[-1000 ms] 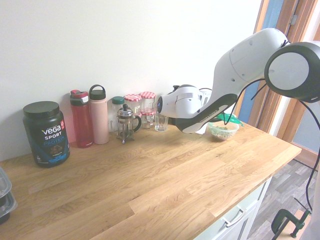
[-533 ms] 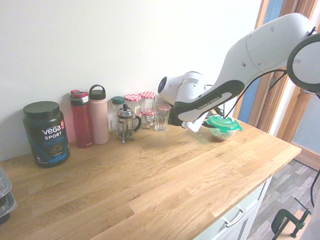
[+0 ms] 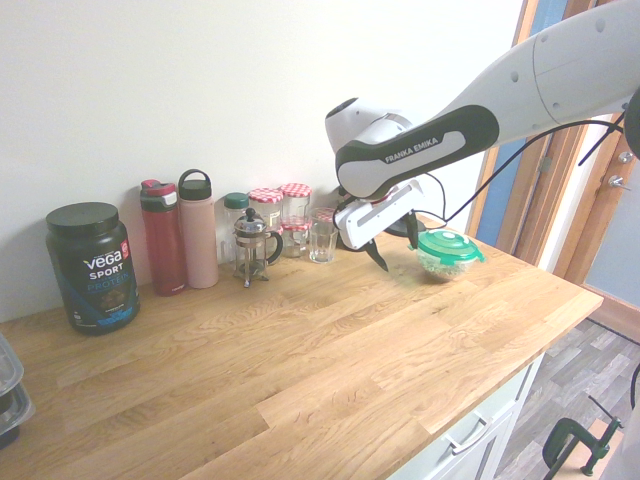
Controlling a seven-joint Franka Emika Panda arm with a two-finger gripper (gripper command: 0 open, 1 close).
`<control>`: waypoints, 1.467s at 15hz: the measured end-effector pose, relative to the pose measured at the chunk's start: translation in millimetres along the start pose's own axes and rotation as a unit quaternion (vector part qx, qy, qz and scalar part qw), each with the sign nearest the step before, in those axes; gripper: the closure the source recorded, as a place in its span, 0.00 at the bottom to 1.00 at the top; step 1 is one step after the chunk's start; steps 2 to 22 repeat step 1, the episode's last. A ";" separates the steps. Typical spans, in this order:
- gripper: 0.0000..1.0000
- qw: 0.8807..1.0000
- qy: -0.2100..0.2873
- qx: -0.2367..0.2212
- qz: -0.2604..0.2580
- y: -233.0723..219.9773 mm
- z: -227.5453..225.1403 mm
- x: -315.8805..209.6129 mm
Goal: Cover the lid of food container
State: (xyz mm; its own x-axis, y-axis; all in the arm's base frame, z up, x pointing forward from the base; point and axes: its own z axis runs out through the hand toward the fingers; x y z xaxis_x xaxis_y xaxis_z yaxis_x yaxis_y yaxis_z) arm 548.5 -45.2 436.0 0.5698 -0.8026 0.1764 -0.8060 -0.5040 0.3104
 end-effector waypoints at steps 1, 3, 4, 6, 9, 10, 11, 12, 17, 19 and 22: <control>0.00 0.999 -0.021 0.026 -0.006 -3.1 -1.5 -2.6; 0.00 0.999 -0.021 0.026 -0.006 -3.1 -1.5 -2.6; 0.00 0.999 -0.021 0.026 -0.006 -3.1 -1.5 -2.6; 0.00 0.999 -0.021 0.026 -0.006 -3.1 -1.5 -2.6; 0.00 0.999 -0.021 0.026 -0.006 -3.1 -1.5 -2.6; 0.00 0.999 -0.021 0.026 -0.006 -3.1 -1.5 -2.6; 0.00 0.999 -0.021 0.026 -0.006 -3.1 -1.5 -2.6; 0.00 0.999 -0.021 0.026 -0.006 -3.1 -1.5 -2.6; 0.00 0.999 -0.021 0.026 -0.006 -3.1 -1.5 -2.6; 0.00 0.999 -0.021 0.026 -0.006 -3.1 -1.5 -2.6; 0.00 0.999 -0.021 0.026 -0.006 -3.1 -1.5 -2.6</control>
